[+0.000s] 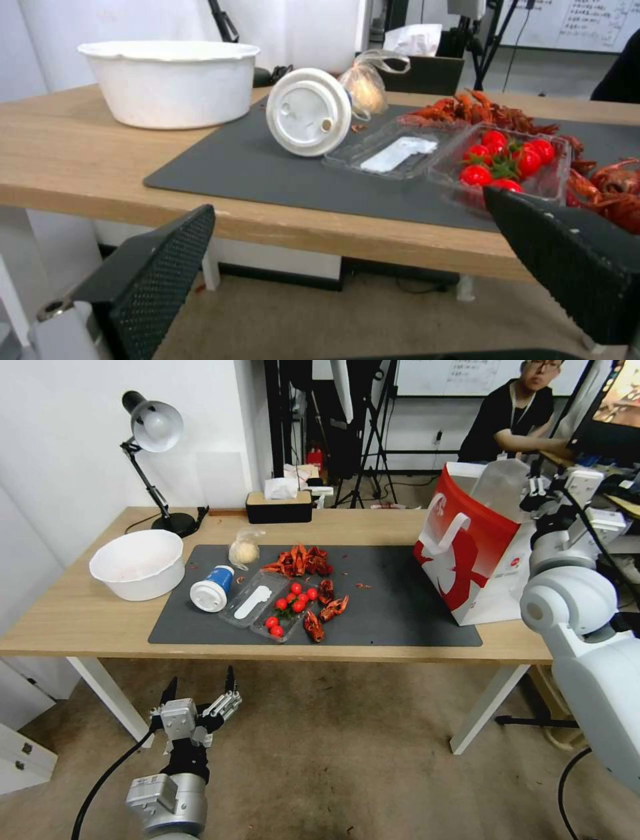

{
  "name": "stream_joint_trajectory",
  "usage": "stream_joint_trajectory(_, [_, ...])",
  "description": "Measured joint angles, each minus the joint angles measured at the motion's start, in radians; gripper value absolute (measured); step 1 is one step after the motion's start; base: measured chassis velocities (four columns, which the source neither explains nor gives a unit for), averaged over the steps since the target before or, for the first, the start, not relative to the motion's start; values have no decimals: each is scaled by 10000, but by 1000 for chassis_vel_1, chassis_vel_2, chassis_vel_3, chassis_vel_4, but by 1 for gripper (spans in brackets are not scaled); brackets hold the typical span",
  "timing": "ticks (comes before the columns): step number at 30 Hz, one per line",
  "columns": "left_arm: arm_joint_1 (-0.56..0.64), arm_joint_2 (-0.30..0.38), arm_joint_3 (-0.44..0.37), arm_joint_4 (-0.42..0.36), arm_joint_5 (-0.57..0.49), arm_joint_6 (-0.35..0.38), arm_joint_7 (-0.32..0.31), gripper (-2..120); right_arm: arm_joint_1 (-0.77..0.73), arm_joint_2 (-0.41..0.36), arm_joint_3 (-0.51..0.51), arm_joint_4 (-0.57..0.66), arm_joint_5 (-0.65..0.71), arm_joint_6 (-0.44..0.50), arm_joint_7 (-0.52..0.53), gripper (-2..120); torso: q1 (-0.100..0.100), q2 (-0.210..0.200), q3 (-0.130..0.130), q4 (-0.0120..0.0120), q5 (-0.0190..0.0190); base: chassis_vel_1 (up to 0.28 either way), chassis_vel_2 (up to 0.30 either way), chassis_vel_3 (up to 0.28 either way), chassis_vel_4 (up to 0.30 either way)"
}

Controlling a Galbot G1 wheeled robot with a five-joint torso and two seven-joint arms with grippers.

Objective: Pick up the trash from the table and place it into the takeout bag.

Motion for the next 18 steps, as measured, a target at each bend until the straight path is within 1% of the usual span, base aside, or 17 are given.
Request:
stream_joint_trajectory(1, [0, -11, 4, -1, 19, 3, 0, 100, -16, -1, -14, 5, 1, 13, -31, 64, 0, 0, 0, 0, -1, 0, 0, 0, 0])
stream_joint_trajectory(2, [0, -30, 6, -6, 36, 5, 0, 100, -46, -14, -30, 35, 1, 36, -69, 70, 0, 0, 0, -1, 0, 0, 0, 0, 0])
stream_joint_trajectory(3, [0, -30, 6, -6, 36, 5, 0, 100, -46, -14, -30, 35, 1, 36, -69, 70, 0, 0, 0, -1, 0, 0, 0, 0, 0])
stream_joint_trajectory(6, [1, -66, 13, -11, 67, 6, 1, 100, -111, -55, -43, 142, 11, 90, -134, 82, 0, 0, 0, -2, -1, 0, 0, 0, 0])
stream_joint_trajectory(8, [3, -74, 14, -12, 73, 6, 1, 100, -121, -60, -45, 168, 15, 100, -143, 84, 0, 0, 0, -2, -1, 0, 0, 0, 0])
stream_joint_trajectory(9, [6, -87, 16, -11, 85, 6, 1, 100, -130, -64, -46, 204, 23, 115, -151, 92, -1, 0, 0, -2, -1, 0, 0, 0, 0])
stream_joint_trajectory(10, [9, -96, 17, -11, 94, 6, 1, 100, -135, -66, -48, 232, 29, 125, -154, 93, 0, 0, 0, -2, -1, 0, 0, 0, 0])
stream_joint_trajectory(11, [10, -102, 18, -11, 101, 6, 1, 100, -136, -66, -48, 256, 34, 133, -156, 97, 0, 0, 0, -2, 0, 0, 0, 0, 0])
stream_joint_trajectory(18, [19, -144, 28, 2, 152, 0, 1, 100, -140, -74, -50, 417, 63, 171, -178, 100, 0, 0, 0, -1, -1, 0, 0, 0, 0])
